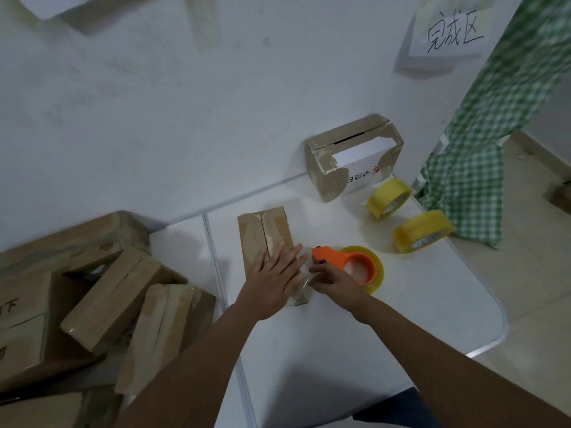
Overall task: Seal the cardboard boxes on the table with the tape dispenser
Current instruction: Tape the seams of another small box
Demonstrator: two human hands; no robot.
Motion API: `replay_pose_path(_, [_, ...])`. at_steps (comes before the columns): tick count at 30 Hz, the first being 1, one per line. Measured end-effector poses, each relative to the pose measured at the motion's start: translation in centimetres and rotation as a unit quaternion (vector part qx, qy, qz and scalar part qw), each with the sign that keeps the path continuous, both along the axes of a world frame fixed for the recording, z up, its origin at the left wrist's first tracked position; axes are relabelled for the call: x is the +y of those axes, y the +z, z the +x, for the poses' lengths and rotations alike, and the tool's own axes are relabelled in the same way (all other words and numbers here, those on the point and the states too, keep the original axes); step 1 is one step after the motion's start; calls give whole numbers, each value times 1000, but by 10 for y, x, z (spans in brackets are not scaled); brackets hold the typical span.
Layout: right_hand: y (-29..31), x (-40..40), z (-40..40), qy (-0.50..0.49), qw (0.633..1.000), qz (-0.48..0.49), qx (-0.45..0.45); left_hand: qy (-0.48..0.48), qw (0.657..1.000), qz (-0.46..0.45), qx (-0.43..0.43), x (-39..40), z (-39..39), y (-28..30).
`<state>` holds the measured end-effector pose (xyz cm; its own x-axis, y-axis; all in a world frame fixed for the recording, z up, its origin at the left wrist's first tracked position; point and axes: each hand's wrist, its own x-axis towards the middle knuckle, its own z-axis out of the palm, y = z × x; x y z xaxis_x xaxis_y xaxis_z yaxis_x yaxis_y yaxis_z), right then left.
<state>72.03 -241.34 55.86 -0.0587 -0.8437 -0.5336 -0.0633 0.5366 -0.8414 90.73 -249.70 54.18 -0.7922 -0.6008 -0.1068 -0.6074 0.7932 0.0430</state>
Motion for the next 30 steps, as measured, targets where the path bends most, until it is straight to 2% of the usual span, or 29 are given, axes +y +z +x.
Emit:
replay_pose_path(3, [-3, 4, -10, -17, 999, 4, 29, 3, 1000, -3, -2, 0, 0, -1])
replay_pose_path(9, [-1, 1, -11, -34, 997, 2, -70, 5, 1000, -8, 4, 1, -1, 0])
replay_pose_path(11, [1, 0, -9, -5, 996, -8, -92, 5, 1000, -7, 1, 1, -1, 1])
replay_pose_path(20, [-4, 7, -12, 12, 1000, 11, 4, 4, 1000, 12, 3, -1, 0, -2])
replay_pose_path(24, [7, 2, -22, 26, 998, 15, -49, 8, 1000, 18, 3, 3, 2, -2])
replay_pose_path(26, [11, 1, -26, 43, 998, 20, -36, 18, 998, 44, 34, 4, -1, 1])
replay_pose_path(28, [11, 2, -26, 41, 999, 14, -10, 55, 986, 117, 108, 2, -1, 8])
replay_pose_path(30, [8, 4, -25, 37, 999, -1, 6, 62, 980, 130, 136, 2, 7, 10])
